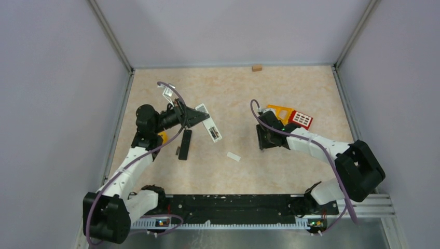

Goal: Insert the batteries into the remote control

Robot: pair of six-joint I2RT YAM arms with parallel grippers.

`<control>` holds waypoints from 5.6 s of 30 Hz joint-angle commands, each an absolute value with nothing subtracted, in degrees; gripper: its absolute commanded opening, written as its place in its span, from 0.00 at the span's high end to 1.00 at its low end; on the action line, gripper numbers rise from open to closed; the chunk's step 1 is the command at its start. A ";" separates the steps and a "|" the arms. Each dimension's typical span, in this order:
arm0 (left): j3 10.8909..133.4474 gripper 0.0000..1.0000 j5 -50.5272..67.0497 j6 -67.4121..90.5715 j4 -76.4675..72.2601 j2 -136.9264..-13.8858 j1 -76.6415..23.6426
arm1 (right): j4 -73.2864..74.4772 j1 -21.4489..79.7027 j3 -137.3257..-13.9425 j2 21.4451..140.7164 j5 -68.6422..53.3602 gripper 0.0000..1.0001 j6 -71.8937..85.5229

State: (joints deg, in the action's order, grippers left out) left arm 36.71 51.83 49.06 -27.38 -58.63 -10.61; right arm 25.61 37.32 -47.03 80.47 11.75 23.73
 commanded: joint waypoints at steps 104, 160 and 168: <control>36.57 1.00 46.71 74.68 -42.62 -77.61 -13.27 | 42.37 56.04 -89.44 90.61 7.89 0.76 16.56; 34.01 1.00 41.47 114.33 -67.91 -75.95 -13.01 | -15.36 54.27 -48.81 58.98 9.97 0.42 60.54; 33.75 1.00 41.47 114.04 -68.05 -75.51 -13.09 | -18.56 54.28 -48.08 60.92 8.56 0.58 62.08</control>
State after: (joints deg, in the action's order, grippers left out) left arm 31.81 42.06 113.69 -63.24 -77.71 -13.10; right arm -12.67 54.57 -48.36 60.40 10.26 60.64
